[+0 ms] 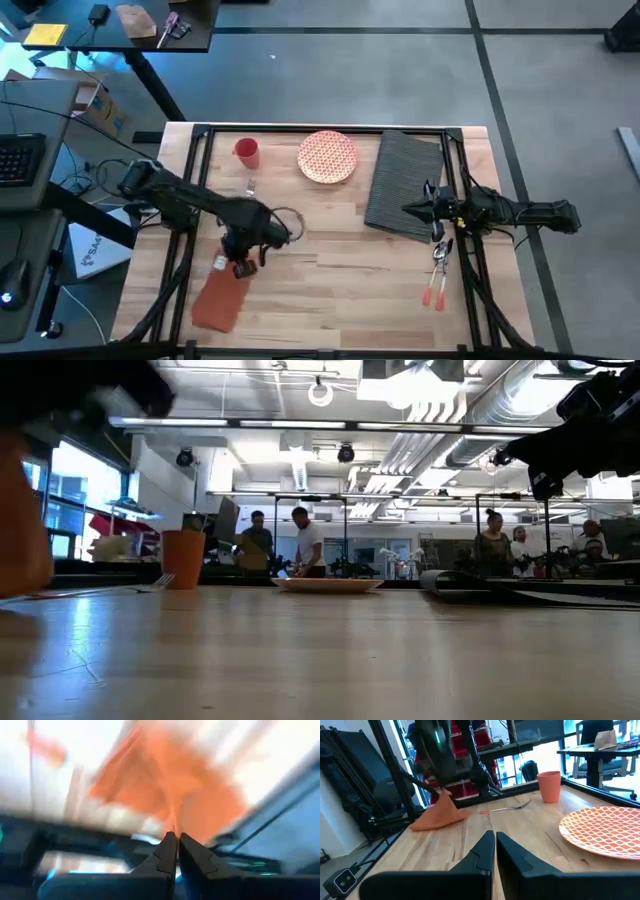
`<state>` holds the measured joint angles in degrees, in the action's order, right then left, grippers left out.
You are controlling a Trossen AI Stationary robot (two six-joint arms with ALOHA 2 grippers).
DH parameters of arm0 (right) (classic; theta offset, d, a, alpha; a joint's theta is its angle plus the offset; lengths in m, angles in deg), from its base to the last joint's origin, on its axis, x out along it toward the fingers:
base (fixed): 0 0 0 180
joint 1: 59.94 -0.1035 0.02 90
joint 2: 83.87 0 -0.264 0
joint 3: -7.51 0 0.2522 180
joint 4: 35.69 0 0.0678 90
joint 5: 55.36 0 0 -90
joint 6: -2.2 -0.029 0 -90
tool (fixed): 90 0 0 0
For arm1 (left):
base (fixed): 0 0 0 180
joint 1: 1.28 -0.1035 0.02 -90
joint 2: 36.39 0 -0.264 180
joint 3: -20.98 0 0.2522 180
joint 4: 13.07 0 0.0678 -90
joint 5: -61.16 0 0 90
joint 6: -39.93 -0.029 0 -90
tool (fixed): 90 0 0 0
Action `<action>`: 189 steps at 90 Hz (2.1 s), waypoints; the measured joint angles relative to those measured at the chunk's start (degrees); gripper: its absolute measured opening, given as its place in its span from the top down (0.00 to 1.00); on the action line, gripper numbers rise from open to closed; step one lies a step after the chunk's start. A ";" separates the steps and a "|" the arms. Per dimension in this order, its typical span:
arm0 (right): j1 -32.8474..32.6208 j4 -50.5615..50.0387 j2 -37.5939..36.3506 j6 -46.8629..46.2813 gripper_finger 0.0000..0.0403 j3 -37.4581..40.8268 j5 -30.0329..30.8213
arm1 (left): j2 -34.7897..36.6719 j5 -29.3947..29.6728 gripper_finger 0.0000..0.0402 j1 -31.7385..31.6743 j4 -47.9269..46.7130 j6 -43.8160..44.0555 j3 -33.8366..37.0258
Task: Set table place
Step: Fold the orange table napkin
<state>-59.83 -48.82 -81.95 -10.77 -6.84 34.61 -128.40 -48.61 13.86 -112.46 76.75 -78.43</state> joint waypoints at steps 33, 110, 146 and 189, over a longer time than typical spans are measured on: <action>-0.01 0.01 0.00 0.00 1.00 -0.01 0.00 | -0.34 20.78 1.00 6.35 0.94 -6.83 -24.02; 0.26 6.21 0.00 -26.07 1.00 0.01 6.17 | -3.60 23.60 1.00 1.84 18.48 7.68 -24.31; 0.23 4.73 0.44 -52.80 1.00 0.01 11.18 | -3.38 30.54 1.00 -7.57 42.28 -4.45 -38.17; 0.23 3.88 6.04 -59.39 0.99 0.01 5.94 | -3.60 -5.80 1.00 6.89 12.10 -3.94 -8.02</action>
<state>-59.60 -44.93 -75.92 -70.16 -6.83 40.55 -132.00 -54.41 20.75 -100.36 72.81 -86.45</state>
